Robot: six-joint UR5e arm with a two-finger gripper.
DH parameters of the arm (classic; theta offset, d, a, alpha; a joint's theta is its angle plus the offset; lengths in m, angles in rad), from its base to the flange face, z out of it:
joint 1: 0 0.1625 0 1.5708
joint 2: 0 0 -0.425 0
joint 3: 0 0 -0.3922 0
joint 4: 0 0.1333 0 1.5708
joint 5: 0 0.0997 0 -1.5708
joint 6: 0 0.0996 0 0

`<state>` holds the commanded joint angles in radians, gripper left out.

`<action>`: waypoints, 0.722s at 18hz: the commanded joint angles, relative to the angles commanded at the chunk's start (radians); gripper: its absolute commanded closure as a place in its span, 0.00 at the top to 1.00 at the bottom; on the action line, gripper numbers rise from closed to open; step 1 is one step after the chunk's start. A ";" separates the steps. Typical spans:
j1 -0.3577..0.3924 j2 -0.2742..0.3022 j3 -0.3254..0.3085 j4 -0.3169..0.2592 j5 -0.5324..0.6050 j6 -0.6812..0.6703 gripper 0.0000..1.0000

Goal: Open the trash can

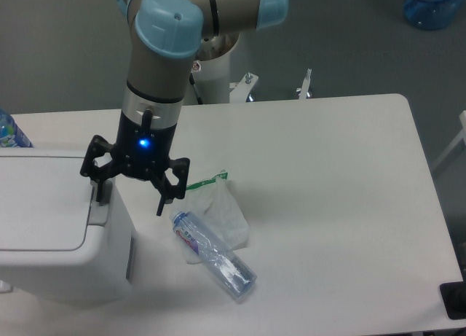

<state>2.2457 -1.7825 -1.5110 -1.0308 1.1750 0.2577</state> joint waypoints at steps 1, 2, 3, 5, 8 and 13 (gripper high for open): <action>-0.002 0.000 0.000 0.000 -0.002 0.000 1.00; 0.000 0.002 0.000 0.000 -0.002 0.000 1.00; 0.000 0.002 0.000 0.000 -0.002 0.000 1.00; 0.000 0.000 0.000 0.000 0.000 0.000 1.00; 0.000 0.005 0.014 0.000 0.000 0.002 1.00; 0.090 0.023 0.089 0.000 0.076 0.032 1.00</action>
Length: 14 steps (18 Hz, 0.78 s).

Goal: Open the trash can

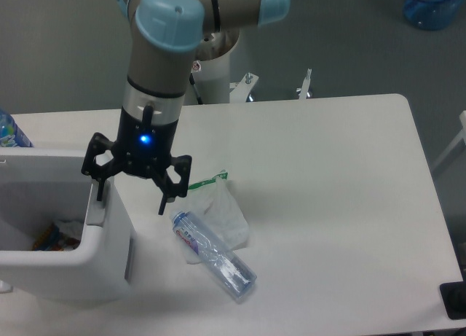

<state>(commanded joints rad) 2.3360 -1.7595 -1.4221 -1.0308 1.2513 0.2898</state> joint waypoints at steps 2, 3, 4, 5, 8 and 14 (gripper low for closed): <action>0.057 0.002 0.025 -0.003 0.066 0.061 1.00; 0.087 0.000 0.026 -0.008 0.095 0.130 1.00; 0.118 0.000 0.022 -0.009 0.130 0.208 1.00; 0.150 0.002 0.019 -0.011 0.167 0.276 1.00; 0.232 0.008 0.003 -0.029 0.200 0.399 1.00; 0.319 0.006 0.002 -0.034 0.197 0.516 1.00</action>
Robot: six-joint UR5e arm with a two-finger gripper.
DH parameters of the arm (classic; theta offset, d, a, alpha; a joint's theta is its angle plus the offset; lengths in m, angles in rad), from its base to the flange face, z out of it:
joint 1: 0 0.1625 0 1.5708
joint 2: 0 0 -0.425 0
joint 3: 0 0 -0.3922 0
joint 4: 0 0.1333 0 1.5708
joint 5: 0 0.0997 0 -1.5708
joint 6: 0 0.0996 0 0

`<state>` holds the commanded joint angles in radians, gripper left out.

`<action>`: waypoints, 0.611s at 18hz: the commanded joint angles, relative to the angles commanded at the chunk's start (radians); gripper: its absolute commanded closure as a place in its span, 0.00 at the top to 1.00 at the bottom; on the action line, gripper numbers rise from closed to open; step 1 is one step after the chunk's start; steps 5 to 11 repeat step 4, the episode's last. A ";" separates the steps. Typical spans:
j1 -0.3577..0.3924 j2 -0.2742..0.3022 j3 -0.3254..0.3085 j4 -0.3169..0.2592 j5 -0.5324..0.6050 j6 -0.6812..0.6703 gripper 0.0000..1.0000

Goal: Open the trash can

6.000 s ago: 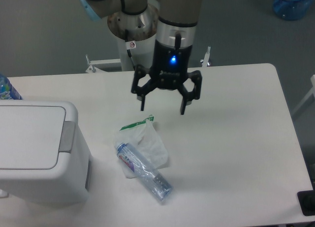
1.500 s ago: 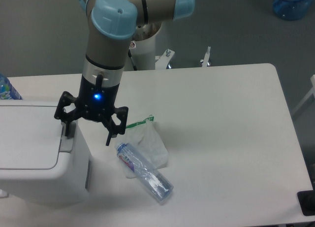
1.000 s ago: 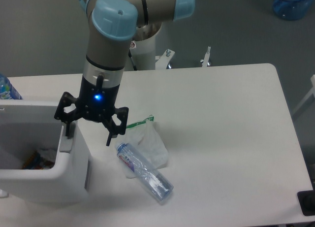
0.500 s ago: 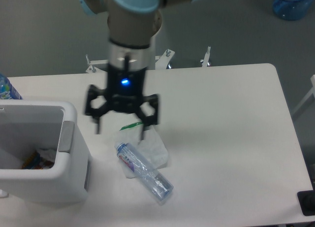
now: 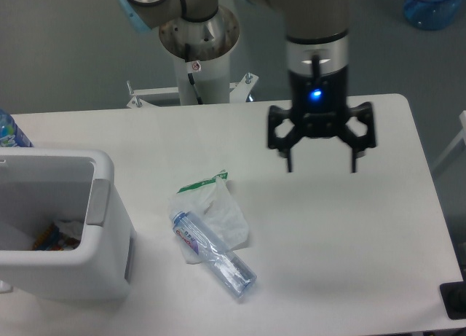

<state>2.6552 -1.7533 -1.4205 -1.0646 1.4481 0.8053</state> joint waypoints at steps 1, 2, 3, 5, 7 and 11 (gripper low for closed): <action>0.009 0.000 -0.002 0.000 0.000 0.000 1.00; 0.015 0.002 0.000 0.000 -0.002 0.000 1.00; 0.018 0.000 0.000 0.000 -0.002 0.000 1.00; 0.019 0.000 0.000 0.000 0.000 0.000 1.00; 0.019 0.000 0.000 0.000 0.000 0.000 1.00; 0.019 0.000 0.000 0.000 0.000 0.000 1.00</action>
